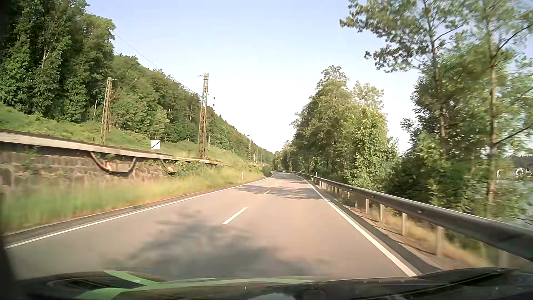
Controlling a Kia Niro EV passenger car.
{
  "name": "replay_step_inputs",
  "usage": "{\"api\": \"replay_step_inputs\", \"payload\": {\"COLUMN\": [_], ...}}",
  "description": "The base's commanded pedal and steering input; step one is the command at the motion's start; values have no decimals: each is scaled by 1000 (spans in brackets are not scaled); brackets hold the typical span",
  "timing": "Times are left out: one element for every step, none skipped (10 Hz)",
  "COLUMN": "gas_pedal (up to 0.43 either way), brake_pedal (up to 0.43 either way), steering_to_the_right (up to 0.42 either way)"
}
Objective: Follow the waypoints while adhering to traffic rules and regulations
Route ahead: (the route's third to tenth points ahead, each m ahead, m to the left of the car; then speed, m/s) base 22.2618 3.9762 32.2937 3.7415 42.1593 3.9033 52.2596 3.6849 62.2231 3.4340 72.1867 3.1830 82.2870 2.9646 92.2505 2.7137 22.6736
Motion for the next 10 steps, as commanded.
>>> {"api": "replay_step_inputs", "payload": {"gas_pedal": [98, 98, 98, 98, 98, 98, 98, 98, 98, 98], "brake_pedal": [0, 0, 0, 0, 0, 0, 0, 0, 0, 0], "steering_to_the_right": [1, 1, 4, 7, 7, 6, 6, 7, 7, 7]}}
